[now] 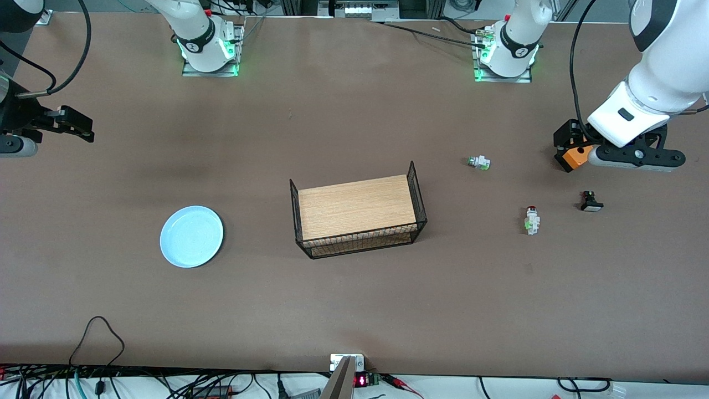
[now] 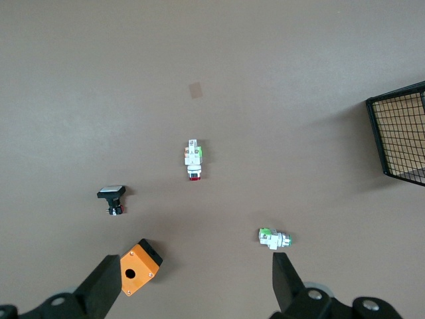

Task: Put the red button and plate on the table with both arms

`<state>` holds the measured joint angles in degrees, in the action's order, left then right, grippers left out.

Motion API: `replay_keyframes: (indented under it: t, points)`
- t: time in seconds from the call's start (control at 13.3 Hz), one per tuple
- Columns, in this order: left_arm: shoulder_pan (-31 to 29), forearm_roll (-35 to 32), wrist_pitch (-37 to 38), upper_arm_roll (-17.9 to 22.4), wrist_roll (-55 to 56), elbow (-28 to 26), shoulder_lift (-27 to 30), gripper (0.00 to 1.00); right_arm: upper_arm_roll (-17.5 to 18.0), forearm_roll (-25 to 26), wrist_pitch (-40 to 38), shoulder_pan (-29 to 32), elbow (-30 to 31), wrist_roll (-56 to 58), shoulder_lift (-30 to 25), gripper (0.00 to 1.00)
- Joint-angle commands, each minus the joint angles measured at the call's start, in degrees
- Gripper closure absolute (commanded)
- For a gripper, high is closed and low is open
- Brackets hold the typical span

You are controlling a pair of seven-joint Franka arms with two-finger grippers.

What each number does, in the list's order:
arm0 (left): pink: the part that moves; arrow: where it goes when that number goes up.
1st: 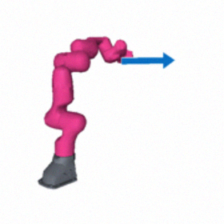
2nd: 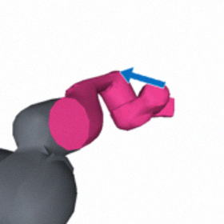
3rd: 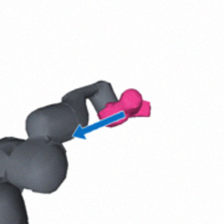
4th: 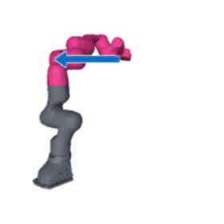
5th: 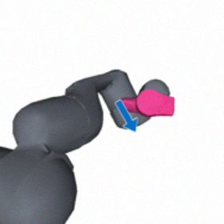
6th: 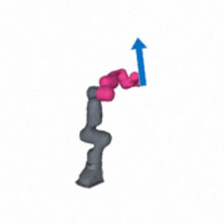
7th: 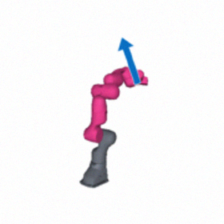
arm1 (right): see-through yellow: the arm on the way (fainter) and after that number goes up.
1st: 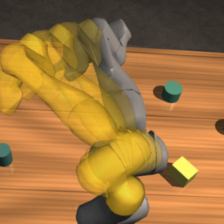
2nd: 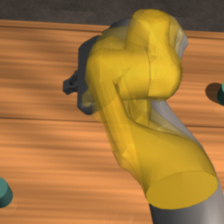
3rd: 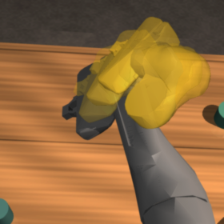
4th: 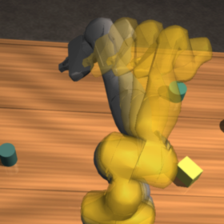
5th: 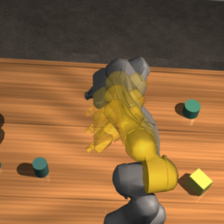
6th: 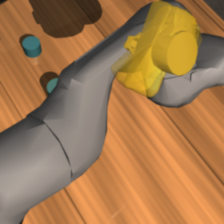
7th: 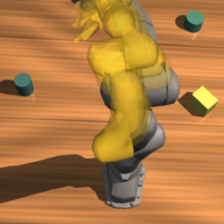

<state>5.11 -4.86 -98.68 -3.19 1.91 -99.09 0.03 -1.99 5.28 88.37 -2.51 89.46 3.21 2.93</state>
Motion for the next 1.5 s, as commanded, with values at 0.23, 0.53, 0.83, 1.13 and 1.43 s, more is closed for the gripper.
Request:
replay_keyframes:
  t: [0.23, 0.53, 0.83, 1.13, 1.43]
  points:
    - [0.0, 0.8, 1.2, 0.0, -0.3, 1.8, -0.9, 0.0, 0.1, -3.2, -5.2, 0.9, -1.8, 0.0, 1.2, 0.0]
    - [-0.2, 0.8, 1.2, 0.1, -0.3, 1.8, -0.9, 0.0, 0.0, -3.2, -5.6, 0.8, -2.2, -0.4, 1.5, 0.0]
    - [0.1, 0.5, 1.1, 0.0, 0.4, 2.0, -1.0, 0.0, 0.0, -3.2, -5.2, 1.0, -2.3, -0.6, 1.8, 0.0]
    - [0.4, 0.2, 0.8, -0.2, 0.5, 2.3, -1.5, 0.0, 0.0, -2.9, -5.1, 0.9, -3.2, -0.5, 2.3, 0.0]
    - [0.6, -0.1, 0.8, -2.3, 0.4, 2.4, -1.6, 0.0, 0.0, -2.8, -5.1, 0.8, -3.7, -0.6, 2.6, 0.0]
